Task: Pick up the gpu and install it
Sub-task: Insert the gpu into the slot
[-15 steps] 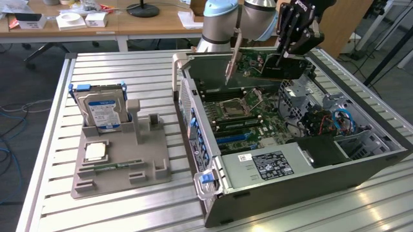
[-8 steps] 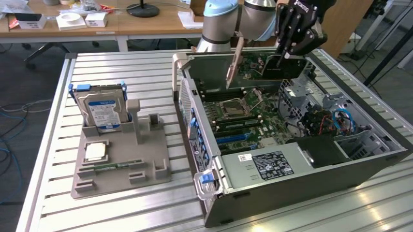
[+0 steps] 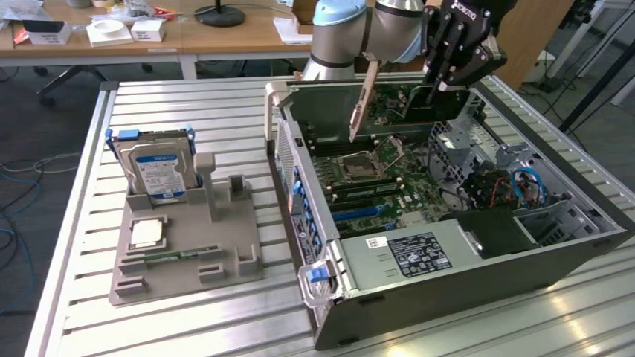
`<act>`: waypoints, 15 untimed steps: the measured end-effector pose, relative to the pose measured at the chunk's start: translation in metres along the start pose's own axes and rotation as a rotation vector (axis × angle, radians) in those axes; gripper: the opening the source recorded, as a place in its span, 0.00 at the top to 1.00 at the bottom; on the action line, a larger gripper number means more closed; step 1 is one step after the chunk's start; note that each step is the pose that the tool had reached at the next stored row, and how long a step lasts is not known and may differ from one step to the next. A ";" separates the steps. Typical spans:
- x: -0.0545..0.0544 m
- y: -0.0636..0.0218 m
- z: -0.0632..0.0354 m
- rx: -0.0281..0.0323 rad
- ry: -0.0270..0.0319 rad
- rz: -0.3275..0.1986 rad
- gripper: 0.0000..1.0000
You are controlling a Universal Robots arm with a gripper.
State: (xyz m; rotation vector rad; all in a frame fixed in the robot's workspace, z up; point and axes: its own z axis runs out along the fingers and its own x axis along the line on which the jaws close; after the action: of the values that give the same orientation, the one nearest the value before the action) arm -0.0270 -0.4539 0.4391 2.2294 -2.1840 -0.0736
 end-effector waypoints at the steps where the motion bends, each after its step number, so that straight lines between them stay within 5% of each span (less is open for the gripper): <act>1: 0.000 0.0000 0.0001 0.0005 0.0000 0.000 0.74; 15: 0.000 -0.0003 0.0186 0.0037 0.0000 0.000 0.74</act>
State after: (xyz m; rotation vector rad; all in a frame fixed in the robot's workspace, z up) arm -0.0276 -0.4539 0.4205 2.2314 -2.1859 -0.0695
